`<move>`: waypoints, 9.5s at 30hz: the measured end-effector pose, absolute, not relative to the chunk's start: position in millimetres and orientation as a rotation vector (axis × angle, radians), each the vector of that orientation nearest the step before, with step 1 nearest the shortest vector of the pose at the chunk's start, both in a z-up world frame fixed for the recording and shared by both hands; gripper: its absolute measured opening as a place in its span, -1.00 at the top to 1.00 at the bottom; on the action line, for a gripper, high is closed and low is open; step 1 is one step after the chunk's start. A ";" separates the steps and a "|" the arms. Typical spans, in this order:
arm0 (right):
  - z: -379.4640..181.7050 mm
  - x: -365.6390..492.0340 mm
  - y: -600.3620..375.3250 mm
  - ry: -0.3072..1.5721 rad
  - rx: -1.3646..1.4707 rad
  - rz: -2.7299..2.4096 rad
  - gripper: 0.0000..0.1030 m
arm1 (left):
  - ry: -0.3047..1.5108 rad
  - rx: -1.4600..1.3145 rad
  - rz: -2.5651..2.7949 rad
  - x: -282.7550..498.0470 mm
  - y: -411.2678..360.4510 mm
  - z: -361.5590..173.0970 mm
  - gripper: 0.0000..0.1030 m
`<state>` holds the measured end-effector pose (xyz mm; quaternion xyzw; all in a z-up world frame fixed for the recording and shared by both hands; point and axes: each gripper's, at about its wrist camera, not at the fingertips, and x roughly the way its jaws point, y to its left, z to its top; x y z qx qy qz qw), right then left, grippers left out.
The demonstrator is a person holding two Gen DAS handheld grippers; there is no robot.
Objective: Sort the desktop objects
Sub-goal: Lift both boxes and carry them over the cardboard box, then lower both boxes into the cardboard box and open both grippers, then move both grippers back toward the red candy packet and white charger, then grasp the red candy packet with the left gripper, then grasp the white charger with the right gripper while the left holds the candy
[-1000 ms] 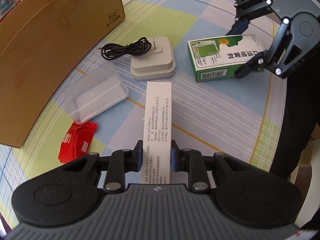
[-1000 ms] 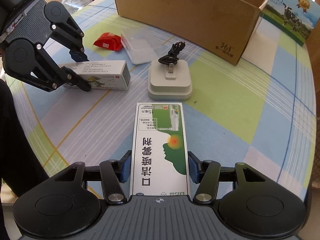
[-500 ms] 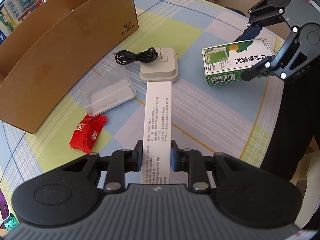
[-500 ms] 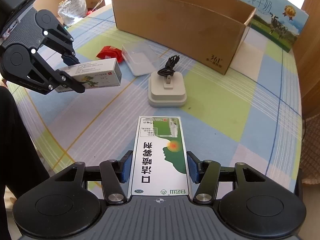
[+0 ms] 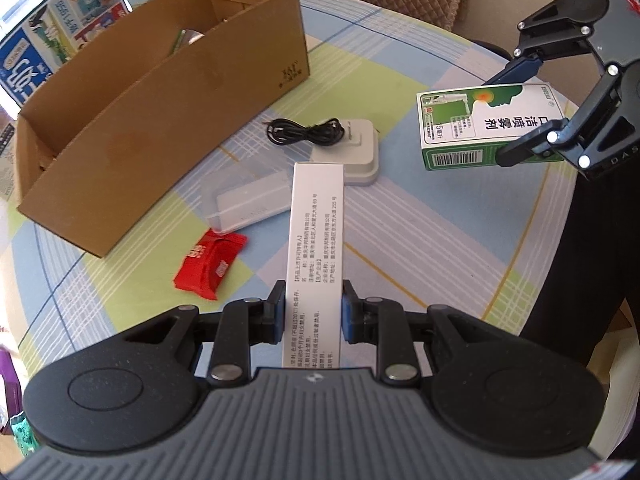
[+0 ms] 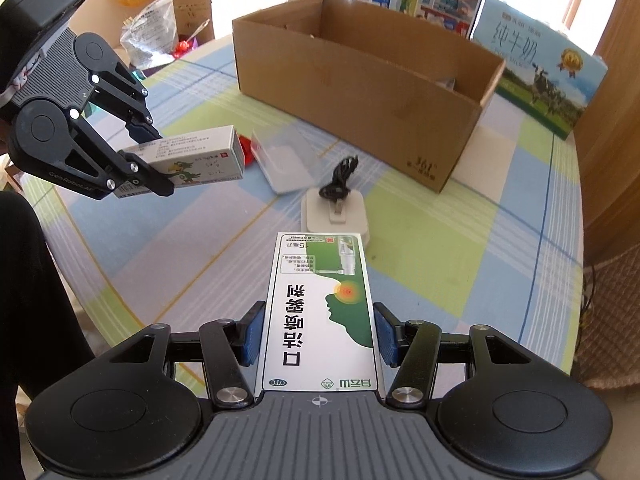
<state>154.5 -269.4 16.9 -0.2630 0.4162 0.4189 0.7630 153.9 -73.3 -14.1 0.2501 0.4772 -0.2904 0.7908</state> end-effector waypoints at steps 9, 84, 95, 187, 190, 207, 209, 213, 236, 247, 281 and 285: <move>28.5 150.0 -260.5 0.870 -0.574 0.927 -0.01 | 1.013 0.527 -0.589 149.4 -65.7 0.2 0.58; 91.6 353.0 -148.3 0.703 -0.244 0.752 -0.61 | 0.812 0.192 -0.308 346.1 -8.5 64.2 -0.15; 108.6 292.9 -177.8 0.718 -0.265 0.775 -0.82 | 0.806 0.153 -0.303 284.6 -7.7 76.6 -0.57; -55.4 261.3 -182.4 1.020 -0.583 1.034 -0.50 | 1.085 0.596 -0.780 272.5 -33.0 -79.4 -0.16; -56.4 261.7 -180.0 1.023 -0.587 1.037 -0.49 | 1.093 0.578 -0.792 274.9 -32.4 -79.0 0.09; -60.3 256.9 -171.7 1.029 -0.624 1.038 -0.22 | 1.078 0.613 -0.835 258.7 -31.0 -78.6 0.47; -59.7 253.5 -173.3 1.035 -0.631 1.049 -0.21 | 1.076 0.625 -0.841 252.6 -30.5 -77.3 0.48; -59.6 241.3 -182.1 1.042 -0.658 1.080 -0.21 | 1.073 0.636 -0.855 238.2 -30.9 -76.2 0.49; -52.4 190.5 -225.2 1.087 -0.681 1.117 -0.26 | 1.056 0.650 -0.890 181.3 -37.9 -73.7 0.50; -29.0 186.5 -225.8 1.020 -0.649 1.121 -0.05 | 1.060 0.638 -0.885 180.1 -34.8 -71.4 0.49; -39.1 185.0 -235.6 1.061 -0.637 1.047 -0.37 | 1.063 0.626 -0.856 184.3 -33.9 -76.7 0.35; -48.7 186.1 -235.5 1.081 -0.629 1.041 -0.37 | 1.070 0.612 -0.851 185.6 -33.3 -76.2 0.32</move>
